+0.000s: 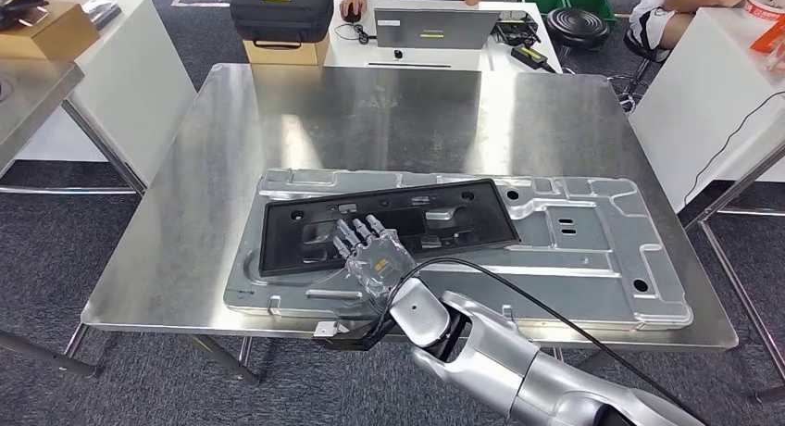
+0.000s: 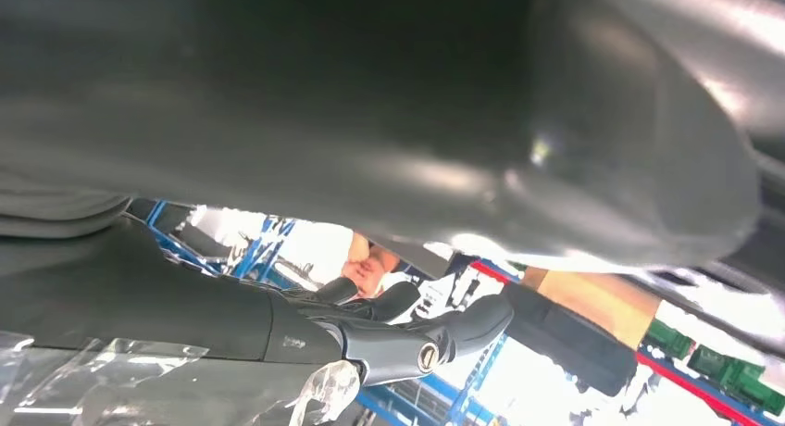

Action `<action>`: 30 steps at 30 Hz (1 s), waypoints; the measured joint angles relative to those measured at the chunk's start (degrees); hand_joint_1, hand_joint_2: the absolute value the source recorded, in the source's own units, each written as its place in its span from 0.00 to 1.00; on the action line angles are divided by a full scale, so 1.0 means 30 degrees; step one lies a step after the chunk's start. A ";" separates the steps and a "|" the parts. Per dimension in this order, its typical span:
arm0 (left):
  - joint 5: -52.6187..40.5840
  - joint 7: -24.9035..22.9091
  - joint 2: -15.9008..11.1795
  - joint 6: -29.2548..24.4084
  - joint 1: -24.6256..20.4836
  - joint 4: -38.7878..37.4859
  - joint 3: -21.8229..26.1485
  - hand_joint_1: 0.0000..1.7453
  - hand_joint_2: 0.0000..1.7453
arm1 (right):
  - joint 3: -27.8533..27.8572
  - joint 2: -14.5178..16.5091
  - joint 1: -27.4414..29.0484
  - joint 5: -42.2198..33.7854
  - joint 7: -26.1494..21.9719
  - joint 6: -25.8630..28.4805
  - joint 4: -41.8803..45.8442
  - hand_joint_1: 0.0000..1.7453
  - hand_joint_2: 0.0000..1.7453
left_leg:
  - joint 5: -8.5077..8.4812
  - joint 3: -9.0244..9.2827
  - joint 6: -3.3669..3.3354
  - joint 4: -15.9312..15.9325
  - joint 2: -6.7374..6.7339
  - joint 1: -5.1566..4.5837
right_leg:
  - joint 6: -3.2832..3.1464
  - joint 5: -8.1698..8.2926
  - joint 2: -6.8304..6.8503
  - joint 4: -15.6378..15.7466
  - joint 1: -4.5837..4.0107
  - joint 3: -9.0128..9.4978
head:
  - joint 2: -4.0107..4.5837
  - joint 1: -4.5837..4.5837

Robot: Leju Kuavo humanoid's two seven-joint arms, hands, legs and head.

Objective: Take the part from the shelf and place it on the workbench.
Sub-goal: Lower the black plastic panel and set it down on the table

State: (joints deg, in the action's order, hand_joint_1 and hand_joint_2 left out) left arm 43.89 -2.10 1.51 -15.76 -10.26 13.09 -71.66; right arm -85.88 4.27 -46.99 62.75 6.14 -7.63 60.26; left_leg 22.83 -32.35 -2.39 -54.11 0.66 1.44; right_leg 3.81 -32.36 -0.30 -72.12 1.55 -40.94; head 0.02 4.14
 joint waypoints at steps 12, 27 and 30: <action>-0.0005 -0.0020 0.0042 -0.0011 0.0042 0.0000 0.0040 0.00 0.00 | 0.0009 -0.0025 -0.0059 -0.0062 0.0078 -0.0009 0.0029 0.00 0.00 | 0.0509 -0.1735 0.0881 -0.1514 -0.0103 0.0005 | -0.1215 0.2404 0.0122 0.6557 -0.0294 0.3976 | 0.0000 -0.0104; -0.0040 -0.0022 0.0049 0.0015 -0.0091 0.0000 0.0100 0.00 0.00 | 0.0049 -0.0111 0.0033 -0.0654 0.0331 0.0047 0.0031 0.00 0.00 | 0.0568 0.1073 0.0031 0.0364 -0.0115 -0.0078 | -0.0317 0.2554 0.0113 0.4597 -0.0318 0.1098 | 0.0000 -0.0162; -0.0040 -0.0022 0.0049 0.0015 -0.0106 0.0000 0.0100 0.00 0.00 | 0.0140 -0.0224 0.0167 -0.1122 0.0586 0.0388 0.0017 0.00 0.00 | 0.0027 0.0453 -0.0151 0.0341 -0.0148 -0.0199 | -0.0249 0.0230 0.0107 0.0592 -0.0309 0.0101 | 0.0000 -0.0158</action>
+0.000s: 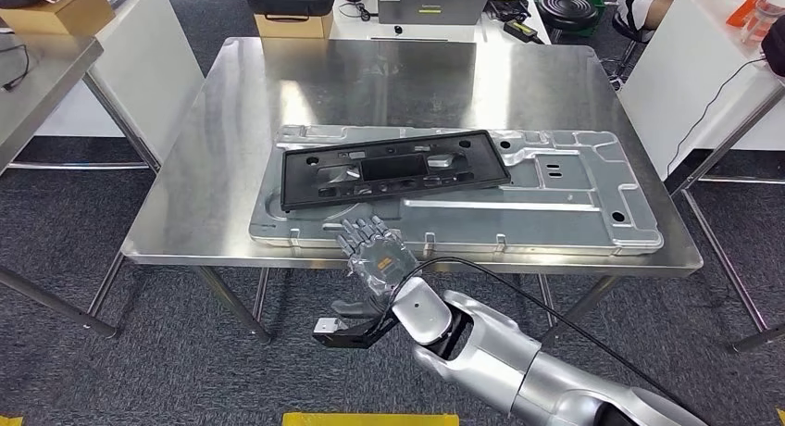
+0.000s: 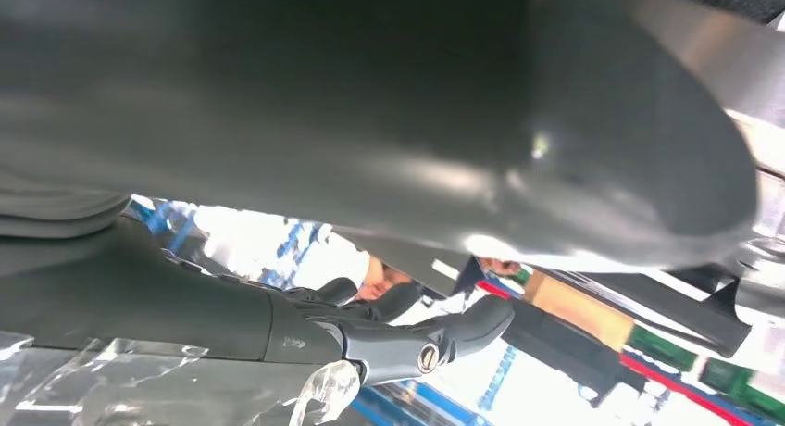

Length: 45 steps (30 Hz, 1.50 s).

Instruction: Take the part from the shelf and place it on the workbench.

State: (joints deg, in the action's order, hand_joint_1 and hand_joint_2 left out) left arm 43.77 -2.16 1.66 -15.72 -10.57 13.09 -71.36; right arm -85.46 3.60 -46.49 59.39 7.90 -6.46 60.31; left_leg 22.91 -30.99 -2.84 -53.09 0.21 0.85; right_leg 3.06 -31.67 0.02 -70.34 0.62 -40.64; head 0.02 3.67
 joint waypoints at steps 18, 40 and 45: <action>0.0047 0.0117 0.0040 0.0000 0.0281 0.0000 0.0149 0.00 0.00 | 0.4630 -0.1512 0.3778 -0.6228 0.0700 0.5069 -0.2715 0.00 0.00 | 0.1579 -0.2085 0.1125 -0.5838 0.0012 0.0101 | -0.1085 0.3563 0.0131 0.6082 -0.0200 0.2427 | 0.0000 -0.0264; 0.1189 0.0658 -0.0056 -0.0980 0.1136 0.0000 0.0709 0.00 0.00 | 1.1090 -0.2709 1.1703 -2.0909 0.0930 0.6455 -0.9635 0.00 0.00 | -0.1391 -0.0963 0.0798 0.0198 0.0542 0.0107 | -0.0303 0.0903 0.0184 0.6478 0.0096 0.5847 | 0.0000 -0.0333; 0.1477 0.0273 -0.0102 -0.1179 0.1319 0.0000 0.1035 0.00 0.00 | 1.3753 -0.2472 1.3586 -2.2471 0.2999 0.7034 -1.1813 0.00 0.00 | 0.2022 -0.2589 0.1121 -0.4306 0.0145 0.0175 | -0.0991 0.1670 0.0151 0.6449 0.0074 0.4972 | 0.0000 -0.0581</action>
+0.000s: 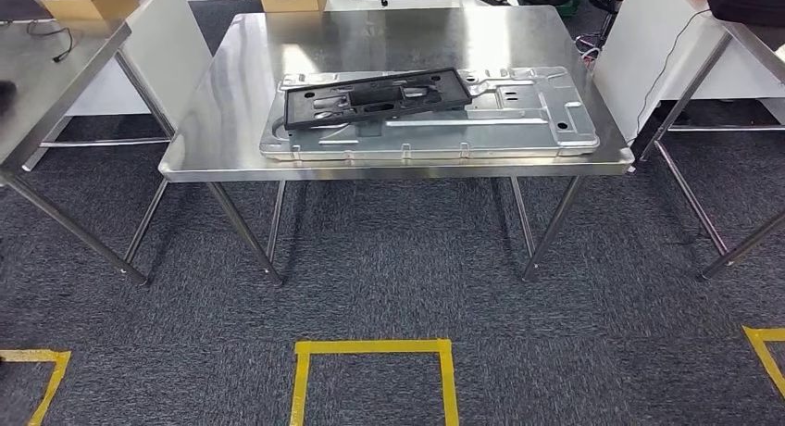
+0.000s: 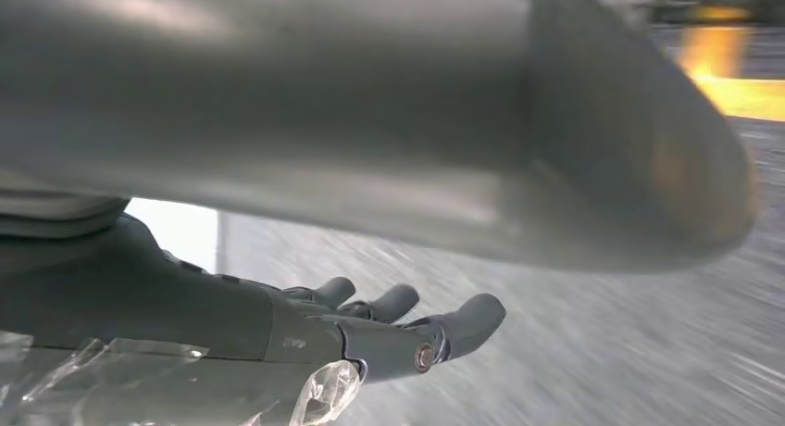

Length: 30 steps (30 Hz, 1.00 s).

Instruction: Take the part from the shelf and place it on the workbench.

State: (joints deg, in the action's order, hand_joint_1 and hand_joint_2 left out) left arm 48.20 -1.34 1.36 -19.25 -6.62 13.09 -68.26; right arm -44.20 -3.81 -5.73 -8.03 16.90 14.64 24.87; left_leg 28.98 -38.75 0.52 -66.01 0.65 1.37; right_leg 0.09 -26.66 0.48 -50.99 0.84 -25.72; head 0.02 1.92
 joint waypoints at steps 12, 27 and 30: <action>-0.0020 -0.0135 -0.0113 -0.0246 -0.0168 0.0000 0.0288 0.00 0.00 | 0.3661 0.1433 0.0544 -0.0552 -0.0376 0.0916 -0.2245 0.00 0.00 | -0.1499 0.4120 -0.1155 0.5233 -0.0842 -0.0472 | 0.0542 0.0068 0.1083 -0.0822 -0.0353 -0.0953 | 0.0000 -0.0189; -0.0048 0.0264 -0.0113 -0.0562 -0.0204 0.0000 0.0464 0.00 0.00 | 0.5436 0.1668 0.0652 -0.1244 -0.0845 0.1350 -0.3272 0.00 0.00 | -0.2121 0.2215 -0.0267 0.4037 0.1166 -0.0200 | 0.0286 -0.0184 -0.0816 -0.0507 0.0064 -0.0180 | 0.0000 -0.0142; -0.0062 0.0426 -0.0113 -0.0586 -0.0236 0.0000 0.0459 0.00 0.00 | 0.5633 0.1723 0.0685 -0.1300 -0.0846 0.1386 -0.3380 0.00 0.00 | -0.0052 0.0633 -0.0026 0.0440 0.0252 -0.0175 | 0.0026 -0.0015 -0.0085 -0.0474 0.0069 -0.0408 | 0.0000 -0.0177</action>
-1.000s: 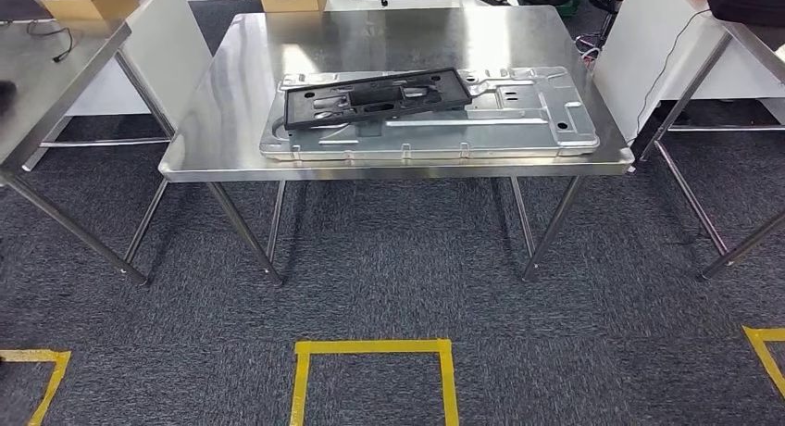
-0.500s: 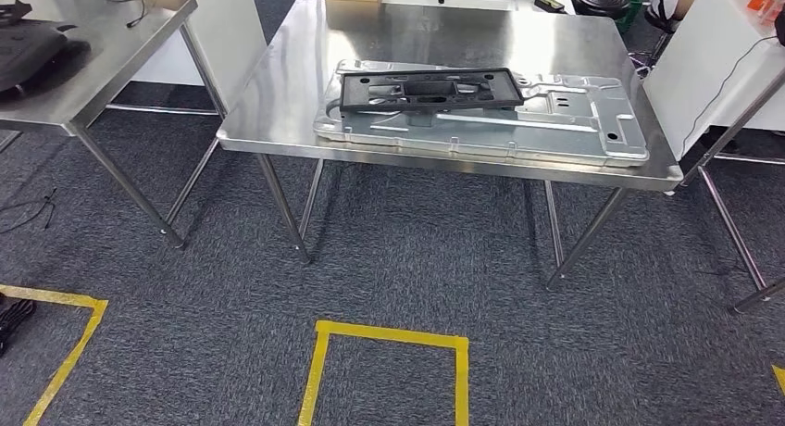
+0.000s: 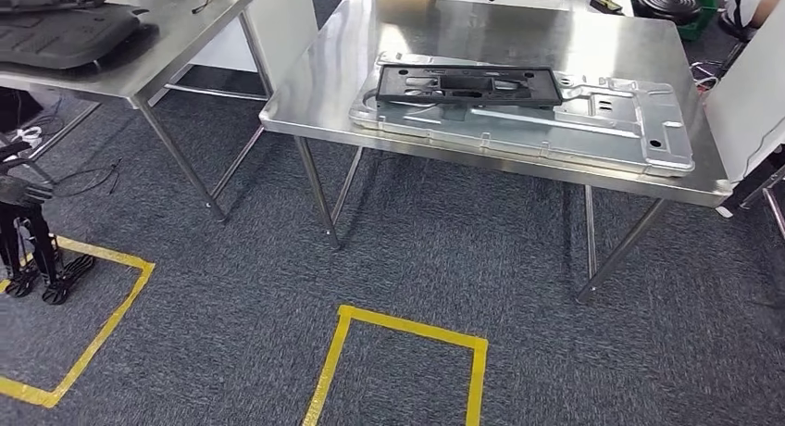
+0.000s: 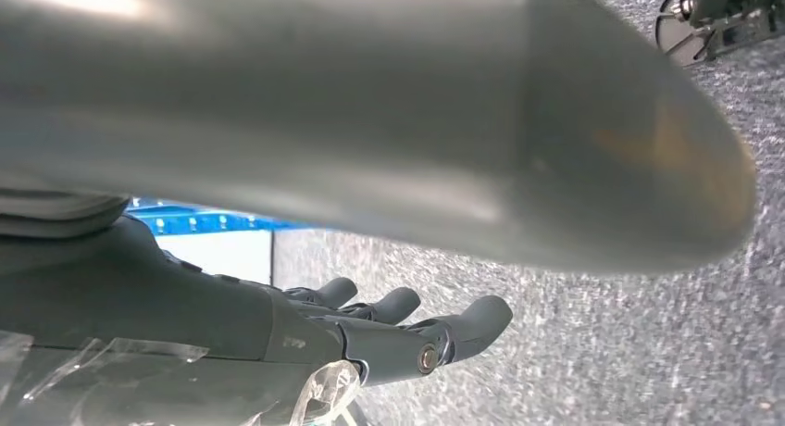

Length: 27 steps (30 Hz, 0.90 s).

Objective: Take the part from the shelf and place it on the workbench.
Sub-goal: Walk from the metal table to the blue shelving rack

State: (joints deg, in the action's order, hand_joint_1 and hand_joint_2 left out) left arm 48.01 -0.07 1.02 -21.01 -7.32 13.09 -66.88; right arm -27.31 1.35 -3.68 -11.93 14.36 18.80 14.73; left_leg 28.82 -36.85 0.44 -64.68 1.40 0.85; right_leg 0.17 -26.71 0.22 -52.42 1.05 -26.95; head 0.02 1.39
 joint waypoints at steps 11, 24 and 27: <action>-0.0171 0.0080 0.0007 -0.0368 -0.0023 0.0000 0.0000 0.00 0.00 | 0.0328 0.0126 -0.0102 -0.0262 0.0241 0.0060 -0.0184 0.00 0.00 | -0.1358 0.2821 -0.0676 0.4155 -0.1404 -0.0316 | 0.0629 -0.0022 0.1976 -0.0119 -0.0171 -0.0080 | 0.0000 0.0007; -0.0151 0.0299 0.0151 -0.0996 0.0081 0.0000 0.0000 0.00 0.00 | 0.0605 0.0086 -0.0029 -0.0563 0.0202 0.0151 -0.0404 0.00 0.00 | -0.1887 0.2407 -0.0880 0.4189 0.1399 -0.0264 | 0.0281 0.0075 -0.1740 -0.0103 -0.0211 -0.0124 | 0.0000 0.0310; 0.0038 0.0350 0.0147 -0.1025 0.0180 0.0000 0.0002 0.00 0.00 | 0.0607 0.0142 -0.0071 -0.0592 0.0222 0.0153 -0.0423 0.00 0.00 | -0.1822 0.2140 -0.0591 0.3948 0.1459 -0.0218 | 0.0176 0.0223 -0.1089 0.0151 -0.0148 -0.0054 | 0.0000 0.0408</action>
State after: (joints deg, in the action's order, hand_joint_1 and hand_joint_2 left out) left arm 48.13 0.98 1.46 -24.09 -6.79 13.09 -66.88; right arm -25.49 1.78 -3.89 -13.70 15.03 19.26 13.46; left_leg 23.36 -30.43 -1.33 -52.84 5.78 0.20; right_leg 0.70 -26.04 -3.05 -51.96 0.61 -27.11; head 0.02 2.62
